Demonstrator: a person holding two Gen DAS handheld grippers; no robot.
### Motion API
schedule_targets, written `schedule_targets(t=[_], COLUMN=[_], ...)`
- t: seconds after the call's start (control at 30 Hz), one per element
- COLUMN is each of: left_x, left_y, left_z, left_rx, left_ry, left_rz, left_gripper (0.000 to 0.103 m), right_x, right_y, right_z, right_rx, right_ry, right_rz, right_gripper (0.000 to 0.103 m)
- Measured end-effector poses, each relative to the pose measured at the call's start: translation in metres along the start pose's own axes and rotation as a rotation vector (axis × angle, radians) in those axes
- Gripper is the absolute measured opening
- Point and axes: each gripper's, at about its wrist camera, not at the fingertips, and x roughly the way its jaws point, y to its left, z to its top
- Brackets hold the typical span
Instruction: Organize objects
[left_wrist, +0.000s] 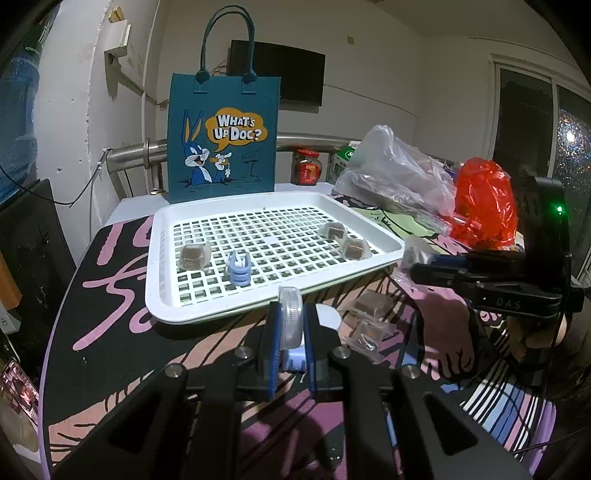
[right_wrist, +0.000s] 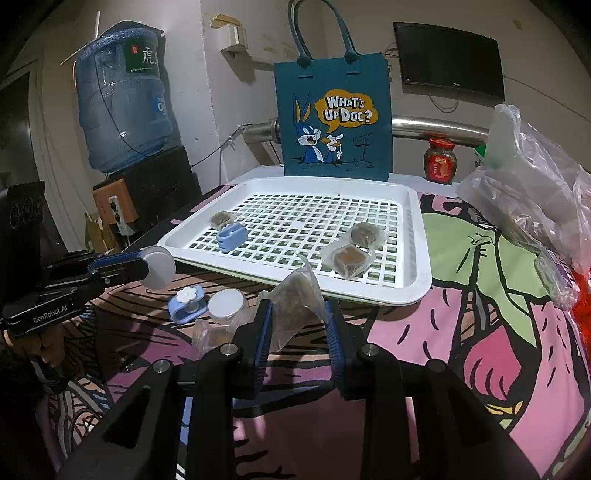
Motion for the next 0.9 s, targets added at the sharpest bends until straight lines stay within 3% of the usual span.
schedule_targets(t=[0.9], left_x=[0.0013], left_y=[-0.0017], left_z=[-0.0001], left_rx=[0.001], left_ry=[0.003], left_rz=[-0.002], left_gripper=[0.011], right_x=[0.0003], right_y=[-0.0015], right_z=[-0.0005], right_rx=[0.012], right_ry=[0.003], right_rz=[0.002], right_gripper=[0.027])
